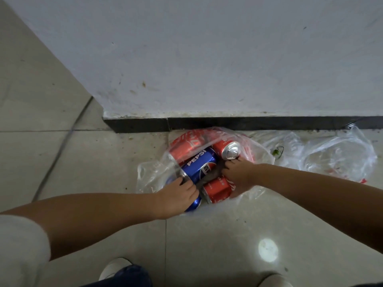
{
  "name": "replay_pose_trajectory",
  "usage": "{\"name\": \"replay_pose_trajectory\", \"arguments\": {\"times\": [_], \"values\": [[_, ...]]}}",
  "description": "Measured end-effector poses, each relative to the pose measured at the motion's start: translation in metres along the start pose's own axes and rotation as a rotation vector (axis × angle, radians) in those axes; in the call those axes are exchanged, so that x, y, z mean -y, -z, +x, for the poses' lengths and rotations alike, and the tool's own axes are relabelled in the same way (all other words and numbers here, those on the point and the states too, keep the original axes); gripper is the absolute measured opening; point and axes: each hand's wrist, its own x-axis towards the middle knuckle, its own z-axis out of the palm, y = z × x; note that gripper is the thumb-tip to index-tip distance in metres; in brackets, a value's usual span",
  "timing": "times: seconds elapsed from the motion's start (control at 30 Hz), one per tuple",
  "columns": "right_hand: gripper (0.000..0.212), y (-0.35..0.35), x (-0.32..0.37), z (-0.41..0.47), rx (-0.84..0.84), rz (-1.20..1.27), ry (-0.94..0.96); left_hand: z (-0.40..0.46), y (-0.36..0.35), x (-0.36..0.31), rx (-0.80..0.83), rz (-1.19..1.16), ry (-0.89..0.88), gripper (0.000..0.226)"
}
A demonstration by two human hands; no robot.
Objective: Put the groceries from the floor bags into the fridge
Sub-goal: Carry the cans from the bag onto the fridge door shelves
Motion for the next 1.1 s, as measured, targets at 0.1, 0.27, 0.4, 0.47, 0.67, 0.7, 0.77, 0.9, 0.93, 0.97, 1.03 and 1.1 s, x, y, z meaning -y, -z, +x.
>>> {"name": "replay_pose_trajectory", "arguments": {"times": [0.1, 0.27, 0.4, 0.47, 0.67, 0.7, 0.77, 0.9, 0.93, 0.97, 1.03, 1.1], "values": [[0.07, 0.011, 0.002, 0.004, 0.059, 0.084, 0.025, 0.0, -0.002, -0.007, 0.073, -0.027, 0.045, 0.061], [0.074, 0.009, 0.008, 0.01, 0.126, 0.094, 0.001, 0.013, 0.004, -0.007, 0.13, -0.12, 0.075, 0.065], [0.071, 0.011, 0.002, -0.002, -0.024, 0.042, 0.055, 0.019, 0.008, -0.004, 0.174, -0.157, 0.087, 0.066], [0.064, 0.012, -0.004, -0.008, -0.067, 0.171, 0.069, 0.02, 0.011, -0.002, 0.176, -0.167, 0.079, 0.067], [0.07, 0.0, -0.02, -0.032, -0.203, 0.835, -0.062, 0.001, 0.005, 0.024, -0.001, -0.688, 0.174, 0.066], [0.07, -0.003, -0.02, -0.034, -0.25, 0.936, -0.094, -0.004, 0.004, 0.029, -0.025, -0.813, 0.231, 0.067], [0.069, -0.01, -0.013, -0.032, -0.323, 1.083, -0.158, -0.01, 0.008, 0.031, -0.081, -1.003, 0.34, 0.067], [0.072, -0.02, 0.012, -0.02, -0.471, 1.236, -0.25, -0.01, 0.014, 0.021, -0.188, -1.181, 0.448, 0.063], [0.071, -0.022, 0.018, -0.018, -0.492, 1.279, -0.26, -0.01, 0.014, 0.019, -0.198, -1.189, 0.46, 0.064], [0.069, -0.024, 0.023, -0.017, -0.495, 1.348, -0.252, -0.01, 0.012, 0.017, -0.203, -1.193, 0.475, 0.064], [0.07, -0.029, 0.031, -0.015, -0.462, 1.513, -0.215, -0.01, 0.009, 0.013, -0.221, -1.203, 0.516, 0.064], [0.077, -0.032, 0.038, -0.011, -0.451, 1.614, -0.218, -0.009, 0.01, 0.01, -0.227, -1.231, 0.568, 0.064]]}}
